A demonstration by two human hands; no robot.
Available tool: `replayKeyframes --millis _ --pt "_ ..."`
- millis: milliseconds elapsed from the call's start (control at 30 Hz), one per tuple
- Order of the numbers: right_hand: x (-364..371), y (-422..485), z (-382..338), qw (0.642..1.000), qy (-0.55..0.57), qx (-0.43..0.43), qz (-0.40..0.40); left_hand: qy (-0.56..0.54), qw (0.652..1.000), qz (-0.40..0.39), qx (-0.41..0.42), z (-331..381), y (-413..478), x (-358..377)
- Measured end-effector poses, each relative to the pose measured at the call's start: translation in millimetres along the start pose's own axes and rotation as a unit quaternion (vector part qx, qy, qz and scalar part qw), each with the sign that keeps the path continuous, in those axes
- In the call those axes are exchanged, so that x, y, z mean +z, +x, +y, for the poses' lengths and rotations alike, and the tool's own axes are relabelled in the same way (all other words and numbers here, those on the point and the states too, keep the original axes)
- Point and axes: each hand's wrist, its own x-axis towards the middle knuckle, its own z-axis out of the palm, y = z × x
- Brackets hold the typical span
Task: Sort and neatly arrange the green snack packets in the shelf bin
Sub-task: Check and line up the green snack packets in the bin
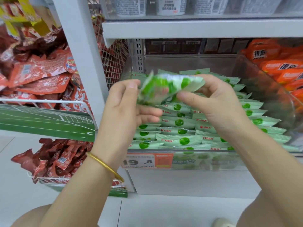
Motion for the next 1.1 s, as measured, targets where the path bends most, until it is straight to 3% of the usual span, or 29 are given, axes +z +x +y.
replayKeyframes --millis 133,267,500,767,933,1100 --pt "-0.5 2.5 2.7 0.998 -0.002 0.002 0.064 0.200 0.974 0.028 0.100 -4.8 3.5 -8.9" --pt "4.7 2.3 5.2 0.997 -0.038 -0.015 0.064 0.449 0.876 -0.032 0.171 -19.3 -0.7 -15.4" --pt "14.2 6.2 6.4 0.991 -0.106 -0.055 0.066 0.641 0.741 -0.099 0.175 -34.6 -9.5 -16.2" --pt "34.9 17.0 0.8 0.959 -0.264 -0.099 0.005 0.646 0.740 -0.107 0.154 -27.9 -13.2 -16.6" --pt "42.0 32.2 -8.5 0.918 -0.380 -0.090 -0.073 0.624 0.762 -0.112 0.129 -25.0 -14.6 -17.6" --pt "61.2 40.9 -7.3 0.843 -0.496 -0.127 -0.162 0.635 0.750 -0.100 0.158 -29.4 -13.2 -21.8"
